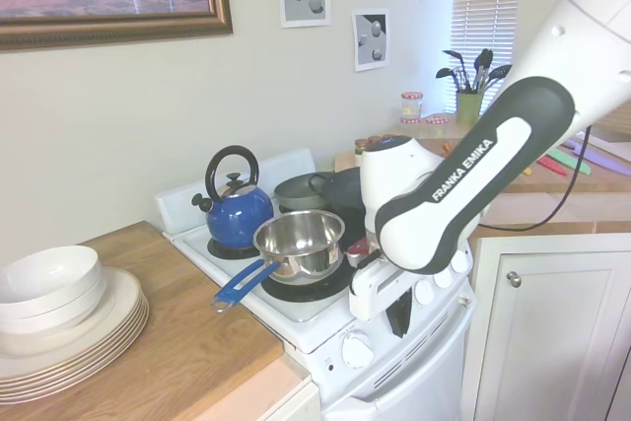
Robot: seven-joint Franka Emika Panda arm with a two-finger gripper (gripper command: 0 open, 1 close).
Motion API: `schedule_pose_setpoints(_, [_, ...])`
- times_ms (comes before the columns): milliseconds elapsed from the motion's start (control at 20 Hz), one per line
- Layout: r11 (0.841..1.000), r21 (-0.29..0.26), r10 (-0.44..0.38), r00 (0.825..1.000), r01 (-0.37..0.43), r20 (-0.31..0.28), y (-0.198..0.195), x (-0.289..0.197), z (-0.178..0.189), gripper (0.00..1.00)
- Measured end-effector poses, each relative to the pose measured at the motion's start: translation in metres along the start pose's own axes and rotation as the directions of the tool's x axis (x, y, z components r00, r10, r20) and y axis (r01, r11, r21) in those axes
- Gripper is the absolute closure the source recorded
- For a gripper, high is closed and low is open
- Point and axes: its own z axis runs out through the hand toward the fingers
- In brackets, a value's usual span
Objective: Turn on the stove on the bottom left
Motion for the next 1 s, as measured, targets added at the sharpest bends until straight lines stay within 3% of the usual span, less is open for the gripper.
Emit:
schedule_pose_setpoints(350, [0.997, 0.045, 0.065, 0.998, -0.064, -0.004, 0.027, -0.003, -0.023, 1.0])
schedule_pose_setpoints(400, [0.996, 0.048, 0.072, 0.997, -0.072, -0.001, 0.028, -0.002, -0.024, 0.0])
schedule_pose_setpoints(1000, [0.988, 0.087, 0.131, 0.991, -0.131, 0.01, 0.04, 0.009, -0.037, 0.0])
